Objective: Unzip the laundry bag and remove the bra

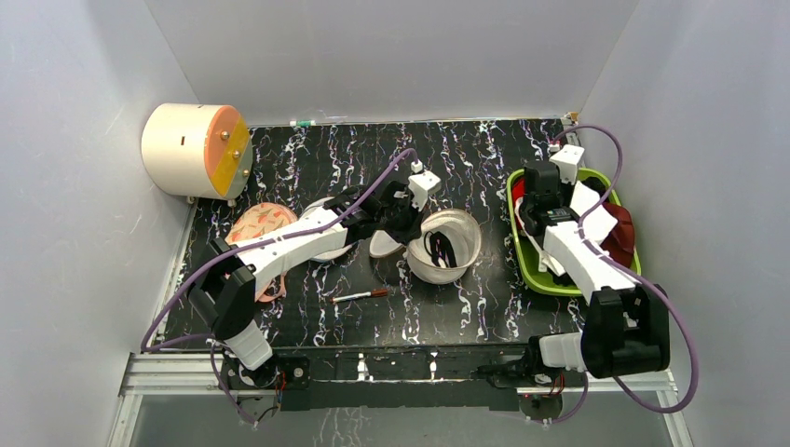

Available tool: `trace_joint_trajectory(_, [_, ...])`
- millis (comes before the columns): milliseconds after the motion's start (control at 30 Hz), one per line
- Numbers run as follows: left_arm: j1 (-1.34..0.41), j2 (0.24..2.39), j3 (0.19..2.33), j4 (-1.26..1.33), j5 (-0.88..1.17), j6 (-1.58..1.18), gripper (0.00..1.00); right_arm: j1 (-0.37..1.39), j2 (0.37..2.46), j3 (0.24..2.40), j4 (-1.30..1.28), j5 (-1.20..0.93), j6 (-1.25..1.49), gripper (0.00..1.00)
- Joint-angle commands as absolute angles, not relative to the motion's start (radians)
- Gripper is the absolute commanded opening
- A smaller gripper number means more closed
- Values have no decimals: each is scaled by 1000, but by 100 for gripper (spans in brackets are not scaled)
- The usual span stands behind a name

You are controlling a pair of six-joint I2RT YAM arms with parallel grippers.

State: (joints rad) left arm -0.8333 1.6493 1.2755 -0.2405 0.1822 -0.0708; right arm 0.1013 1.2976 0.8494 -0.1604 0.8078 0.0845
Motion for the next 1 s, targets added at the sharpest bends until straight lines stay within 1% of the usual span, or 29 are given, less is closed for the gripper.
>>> trace_joint_trajectory(0, [-836,1583,1286,-249,185,-65,0,93,1330,829,-126,740,209,0])
trace_joint_trajectory(233, [-836,1572,1282,-247,175,-64,0,93,1441,852,-173,751,267,0])
trace_joint_trajectory(267, [-836,1571,1282,-247,175,-63,0,93,1449,858,-184,764,274,4])
trace_joint_trajectory(367, [-836,1571,1282,-246,176,-63,0,93,1440,883,-215,775,276,24])
trace_joint_trajectory(433, [-836,1573,1282,-245,178,-63,0,93,1408,901,-229,769,271,35])
trace_joint_trajectory(467, [-836,1574,1282,-245,179,-64,0,93,1387,912,-238,761,268,39])
trace_joint_trajectory(667, [-836,1579,1282,-242,184,-67,0,93,1256,986,-266,658,245,62])
trace_joint_trajectory(733, [-836,1581,1281,-241,186,-67,0,92,1205,989,-255,581,244,69])
trace_joint_trajectory(833, [-836,1583,1281,-241,187,-68,0,93,1126,965,-217,434,248,81])
trace_joint_trajectory(933, [-836,1583,1281,-241,190,-69,0,92,1070,952,-212,284,258,88])
trace_joint_trajectory(967, [-836,1582,1281,-241,192,-69,0,92,1057,952,-217,266,259,89])
